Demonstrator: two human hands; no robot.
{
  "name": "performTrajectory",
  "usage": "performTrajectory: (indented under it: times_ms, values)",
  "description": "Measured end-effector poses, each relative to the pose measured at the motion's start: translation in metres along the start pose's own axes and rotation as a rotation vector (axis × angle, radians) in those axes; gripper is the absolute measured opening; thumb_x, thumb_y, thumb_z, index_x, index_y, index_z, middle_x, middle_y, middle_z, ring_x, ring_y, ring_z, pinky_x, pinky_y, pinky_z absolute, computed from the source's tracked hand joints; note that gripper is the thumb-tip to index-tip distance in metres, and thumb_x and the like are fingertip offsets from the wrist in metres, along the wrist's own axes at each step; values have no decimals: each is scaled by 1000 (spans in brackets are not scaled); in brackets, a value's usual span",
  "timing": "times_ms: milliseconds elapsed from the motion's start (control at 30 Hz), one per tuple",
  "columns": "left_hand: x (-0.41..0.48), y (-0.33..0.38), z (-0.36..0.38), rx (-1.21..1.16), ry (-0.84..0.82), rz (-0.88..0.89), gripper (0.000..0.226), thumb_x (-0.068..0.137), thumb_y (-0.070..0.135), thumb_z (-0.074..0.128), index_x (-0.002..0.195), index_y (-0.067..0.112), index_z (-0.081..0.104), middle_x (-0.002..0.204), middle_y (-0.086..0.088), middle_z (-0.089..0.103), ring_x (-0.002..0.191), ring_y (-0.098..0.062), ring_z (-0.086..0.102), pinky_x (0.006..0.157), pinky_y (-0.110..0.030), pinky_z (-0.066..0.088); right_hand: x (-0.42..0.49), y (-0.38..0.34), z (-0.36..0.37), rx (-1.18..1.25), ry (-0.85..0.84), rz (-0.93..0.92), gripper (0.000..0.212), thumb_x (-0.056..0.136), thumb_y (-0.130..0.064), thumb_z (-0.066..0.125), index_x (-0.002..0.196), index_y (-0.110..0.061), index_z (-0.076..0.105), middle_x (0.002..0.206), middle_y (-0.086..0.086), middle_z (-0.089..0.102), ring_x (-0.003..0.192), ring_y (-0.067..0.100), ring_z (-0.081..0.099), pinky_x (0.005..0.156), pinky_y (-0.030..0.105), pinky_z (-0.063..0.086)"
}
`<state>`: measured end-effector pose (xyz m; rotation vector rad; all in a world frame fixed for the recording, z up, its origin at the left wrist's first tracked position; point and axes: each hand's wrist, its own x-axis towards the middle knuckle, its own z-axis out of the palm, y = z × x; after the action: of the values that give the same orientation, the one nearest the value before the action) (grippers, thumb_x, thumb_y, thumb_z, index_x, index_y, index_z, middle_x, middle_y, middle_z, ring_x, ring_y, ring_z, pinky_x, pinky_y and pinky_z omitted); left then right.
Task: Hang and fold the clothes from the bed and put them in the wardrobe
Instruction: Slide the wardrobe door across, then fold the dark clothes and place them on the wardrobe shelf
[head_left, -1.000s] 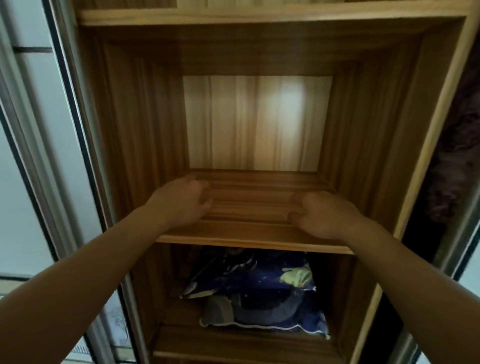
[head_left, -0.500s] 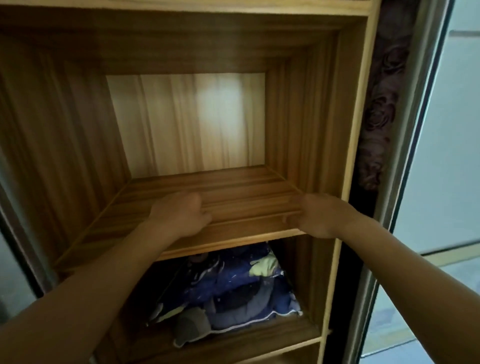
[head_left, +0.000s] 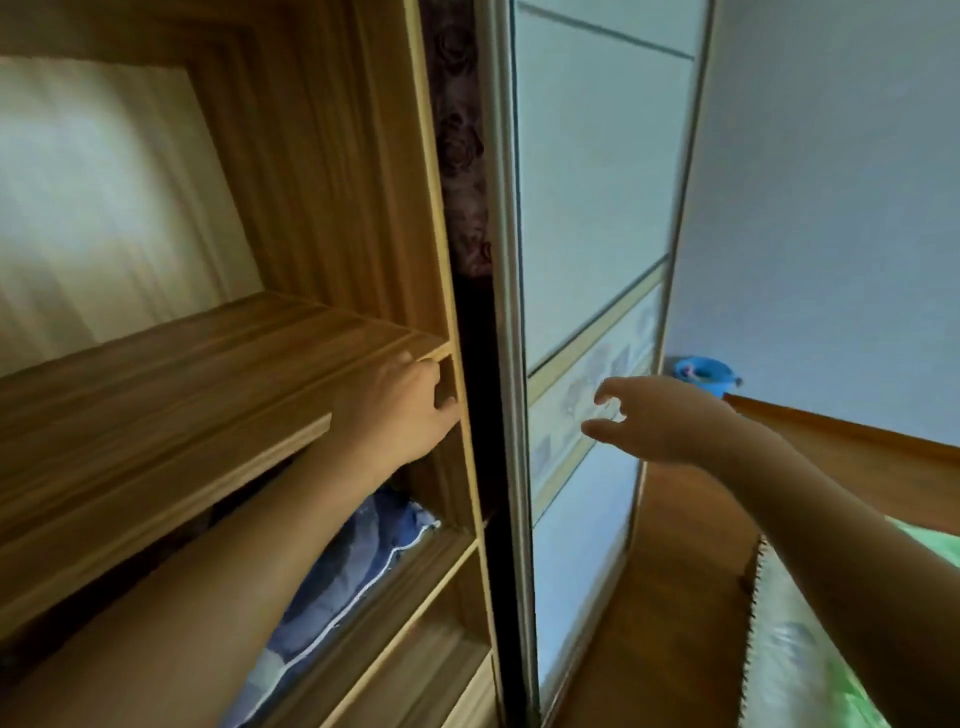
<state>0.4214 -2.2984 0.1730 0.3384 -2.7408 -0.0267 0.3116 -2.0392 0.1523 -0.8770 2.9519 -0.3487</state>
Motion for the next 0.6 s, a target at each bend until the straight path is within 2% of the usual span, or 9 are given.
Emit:
performTrajectory:
  times_ms: [133,267,367,433,500,600]
  values:
    - [19,73,38,-56,-115,208,40,92,53,54,116,22,61,117,-2,60,99,-25,61,72,-34,46,-46,70,0,-61,-38,210,49,92,-67,49,124,-31,56,125,-1,66,111,21,61,96,45,50]
    - [40,152,80,-71,-259,371,50,94,55,49,132,25,55,132,0,56,113,-24,58,87,-35,49,-97,135,1,-59,-33,445,60,82,-74,47,127,-35,56,129,-4,63,117,23,59,97,43,49]
    - [55,212,113,-68,-308,471,45,94,53,49,127,25,57,127,1,58,109,-23,59,81,-34,47,-129,182,8,-38,2,581,55,85,-70,53,129,-37,57,130,-6,64,117,21,60,90,37,47]
    - [63,251,133,-84,-314,532,39,92,51,50,118,25,60,118,2,59,99,-21,59,73,-33,42,-145,213,14,-22,15,659,53,88,-66,56,132,-36,58,132,-4,64,120,23,60,92,37,47]
    - [69,290,153,-93,-321,610,37,91,52,50,115,25,60,111,3,57,94,-20,57,72,-34,44,-159,244,20,15,0,749,56,88,-67,56,133,-34,55,133,-2,63,120,24,59,97,41,49]
    - [74,345,178,-112,-342,728,37,91,52,48,114,25,59,109,4,56,95,-20,58,75,-36,50,-178,284,28,30,-37,860,58,90,-69,52,136,-35,51,131,-2,63,118,23,59,92,40,50]
